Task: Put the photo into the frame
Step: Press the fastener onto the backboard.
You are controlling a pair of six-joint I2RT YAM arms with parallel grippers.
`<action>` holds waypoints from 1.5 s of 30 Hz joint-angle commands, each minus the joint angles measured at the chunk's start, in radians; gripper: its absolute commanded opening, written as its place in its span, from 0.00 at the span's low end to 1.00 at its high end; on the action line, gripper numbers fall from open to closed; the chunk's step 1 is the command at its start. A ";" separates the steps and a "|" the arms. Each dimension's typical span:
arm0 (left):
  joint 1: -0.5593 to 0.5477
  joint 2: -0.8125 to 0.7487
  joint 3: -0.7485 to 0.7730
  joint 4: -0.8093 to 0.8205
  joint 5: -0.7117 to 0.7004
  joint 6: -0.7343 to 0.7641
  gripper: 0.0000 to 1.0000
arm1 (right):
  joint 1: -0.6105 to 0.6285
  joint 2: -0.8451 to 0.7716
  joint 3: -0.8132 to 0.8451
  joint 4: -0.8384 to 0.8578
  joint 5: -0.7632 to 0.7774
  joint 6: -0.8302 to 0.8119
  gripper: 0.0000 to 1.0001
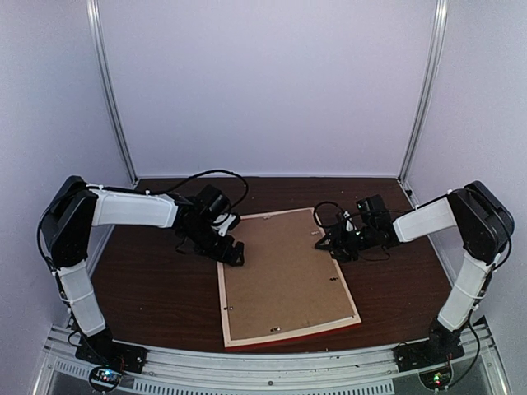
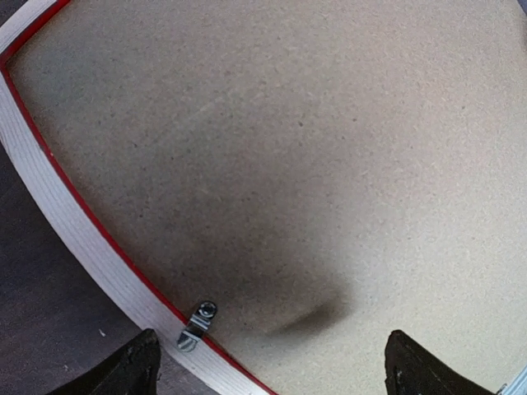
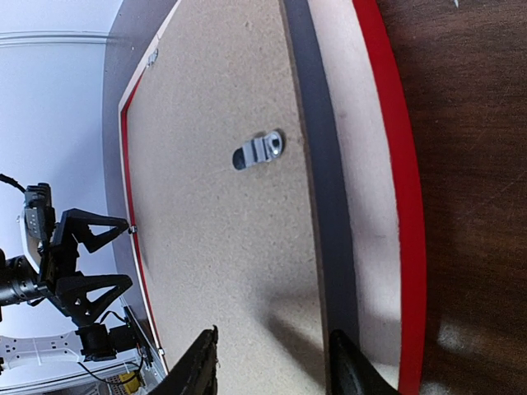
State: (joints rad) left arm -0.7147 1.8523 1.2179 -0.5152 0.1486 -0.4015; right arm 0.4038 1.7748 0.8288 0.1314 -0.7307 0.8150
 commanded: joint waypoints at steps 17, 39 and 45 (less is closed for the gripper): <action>-0.031 0.047 0.059 0.018 -0.077 0.053 0.95 | 0.013 -0.006 0.001 0.045 0.001 0.001 0.45; -0.041 0.004 -0.010 -0.009 0.015 -0.049 0.93 | 0.015 -0.003 -0.001 0.046 0.007 0.003 0.45; -0.042 -0.003 -0.009 -0.009 0.056 -0.068 0.93 | 0.018 -0.003 -0.006 0.056 0.008 0.009 0.45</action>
State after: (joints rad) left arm -0.7479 1.8645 1.2304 -0.4984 0.1410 -0.4347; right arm 0.4057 1.7748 0.8288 0.1318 -0.7284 0.8162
